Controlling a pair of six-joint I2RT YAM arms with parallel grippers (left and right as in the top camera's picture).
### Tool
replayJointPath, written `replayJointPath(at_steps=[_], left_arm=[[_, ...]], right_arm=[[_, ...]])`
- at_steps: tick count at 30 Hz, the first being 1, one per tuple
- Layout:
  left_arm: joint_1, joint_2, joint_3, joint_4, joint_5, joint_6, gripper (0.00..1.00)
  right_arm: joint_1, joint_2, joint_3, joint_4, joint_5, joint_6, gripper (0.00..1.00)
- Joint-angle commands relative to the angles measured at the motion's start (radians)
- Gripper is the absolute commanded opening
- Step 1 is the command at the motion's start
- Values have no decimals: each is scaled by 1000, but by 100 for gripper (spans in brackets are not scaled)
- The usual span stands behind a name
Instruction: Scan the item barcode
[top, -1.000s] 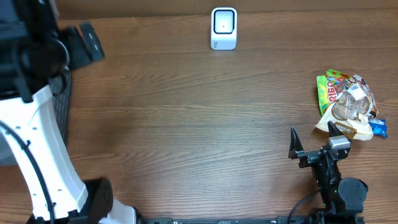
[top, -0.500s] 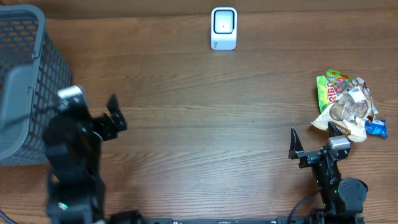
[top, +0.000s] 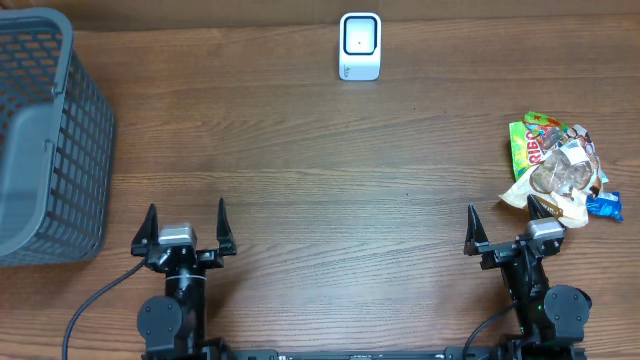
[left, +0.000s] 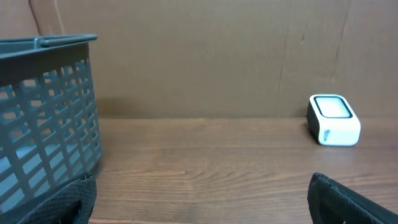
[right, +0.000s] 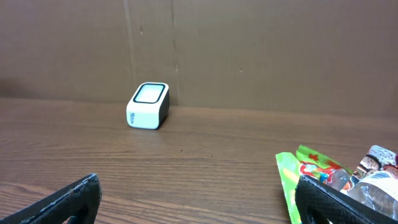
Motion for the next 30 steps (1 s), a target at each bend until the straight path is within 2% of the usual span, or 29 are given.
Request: replayJointPath(at_steps=[1, 3, 8, 30], left_arm=[[-11, -51, -56, 21, 45, 114, 100], [-11, -51, -71, 26, 64, 191, 100], [-11, -51, -120, -19, 61, 259, 100], [-6, -50, -120, -18, 60, 258, 100]], right_arm=[[5, -8, -10, 6, 3, 2, 100], [5, -8, -10, 6, 3, 3, 100], [5, -8, -10, 6, 3, 3, 100], [5, -8, -10, 6, 3, 3, 100]])
